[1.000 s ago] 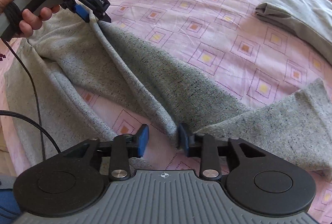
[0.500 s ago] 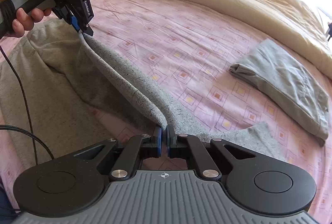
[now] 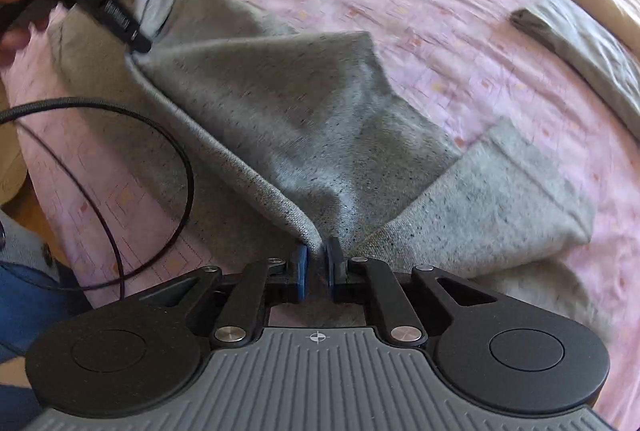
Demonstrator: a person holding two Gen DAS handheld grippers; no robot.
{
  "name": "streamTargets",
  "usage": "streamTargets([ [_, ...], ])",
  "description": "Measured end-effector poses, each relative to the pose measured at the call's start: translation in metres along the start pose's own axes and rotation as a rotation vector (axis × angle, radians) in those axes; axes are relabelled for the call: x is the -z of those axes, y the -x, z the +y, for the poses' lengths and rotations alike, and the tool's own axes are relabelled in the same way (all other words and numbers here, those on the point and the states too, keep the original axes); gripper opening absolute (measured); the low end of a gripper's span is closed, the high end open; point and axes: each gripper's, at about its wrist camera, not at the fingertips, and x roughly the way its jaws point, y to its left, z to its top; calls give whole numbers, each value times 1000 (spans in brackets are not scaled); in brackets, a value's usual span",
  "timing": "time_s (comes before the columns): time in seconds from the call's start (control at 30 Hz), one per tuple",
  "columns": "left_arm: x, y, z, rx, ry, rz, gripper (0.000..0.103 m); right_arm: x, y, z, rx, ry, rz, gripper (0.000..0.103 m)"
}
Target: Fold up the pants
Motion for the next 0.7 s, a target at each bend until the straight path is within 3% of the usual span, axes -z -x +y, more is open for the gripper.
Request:
streamTargets([
  [0.07, 3, -1, 0, 10, -17, -12, 40, -1, 15, -7, -20, -120, -44, 13],
  [0.13, 4, 0, 1, 23, -33, -30, 54, -6, 27, -14, 14, -218, -109, 15],
  [0.3, 7, -5, -1, 37, -76, -26, 56, -28, 24, -33, 265, -360, -199, 15],
  [0.53, 16, -4, 5, 71, -99, -22, 56, -77, -30, -49, 488, -386, -131, 16],
  [0.7, 21, 0, 15, 90, -116, -12, 56, -98, -83, -54, 611, -442, 27, 16],
])
